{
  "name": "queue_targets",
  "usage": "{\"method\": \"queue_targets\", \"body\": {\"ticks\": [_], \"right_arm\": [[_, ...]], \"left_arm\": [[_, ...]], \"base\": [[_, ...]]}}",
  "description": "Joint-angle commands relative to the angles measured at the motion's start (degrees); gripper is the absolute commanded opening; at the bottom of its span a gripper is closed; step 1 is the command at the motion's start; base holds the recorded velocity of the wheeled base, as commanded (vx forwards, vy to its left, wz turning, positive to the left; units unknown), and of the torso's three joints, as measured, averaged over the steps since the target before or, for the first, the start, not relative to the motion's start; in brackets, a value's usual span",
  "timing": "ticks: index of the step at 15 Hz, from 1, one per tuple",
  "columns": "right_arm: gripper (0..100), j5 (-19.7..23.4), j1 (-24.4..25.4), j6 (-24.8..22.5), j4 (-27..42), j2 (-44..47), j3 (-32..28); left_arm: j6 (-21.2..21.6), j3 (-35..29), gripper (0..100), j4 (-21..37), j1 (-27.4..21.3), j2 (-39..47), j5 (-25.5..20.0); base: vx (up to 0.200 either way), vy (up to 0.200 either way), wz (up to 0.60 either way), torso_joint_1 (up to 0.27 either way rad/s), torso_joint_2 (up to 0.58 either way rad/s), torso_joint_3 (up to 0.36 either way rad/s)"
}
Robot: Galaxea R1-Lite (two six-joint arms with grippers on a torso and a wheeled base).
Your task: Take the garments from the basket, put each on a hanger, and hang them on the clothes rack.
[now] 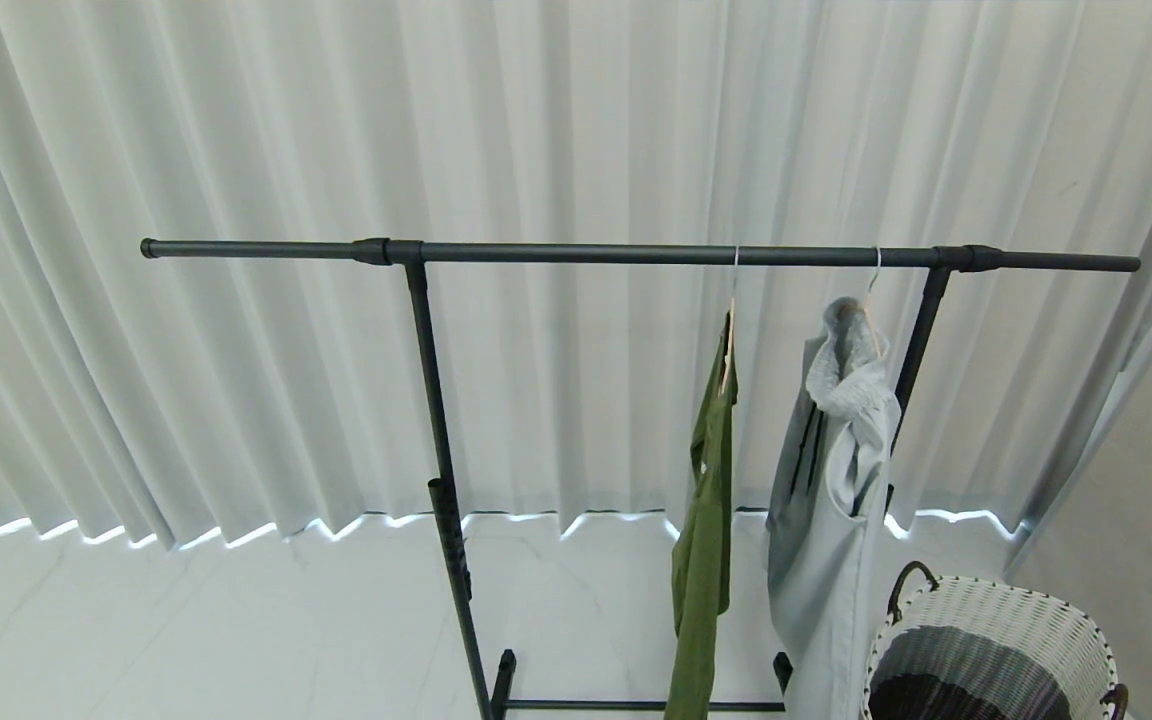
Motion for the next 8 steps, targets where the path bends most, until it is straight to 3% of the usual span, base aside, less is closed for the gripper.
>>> {"method": "queue_targets", "body": {"ticks": [1,4,8], "right_arm": [[100,0.85,0.0,-5.01,-0.02,-0.16,0.07],[100,8.67,0.0,-5.54,3.06,-0.07,0.07],[100,8.41,0.0,-2.55,2.88,-0.16,0.07]], "left_arm": [[-0.01,0.0,100,-0.01,-0.02,-0.02,0.04],[-0.01,0.0,100,-0.01,-0.02,-0.02,0.04],[-0.01,0.0,100,-0.01,-0.02,-0.02,0.04]], "base": [[0.0,0.0,0.0,0.0,0.0,0.0],[0.0,0.0,0.0,0.0,0.0,0.0],[0.0,0.0,0.0,0.0,0.0,0.0]]}}
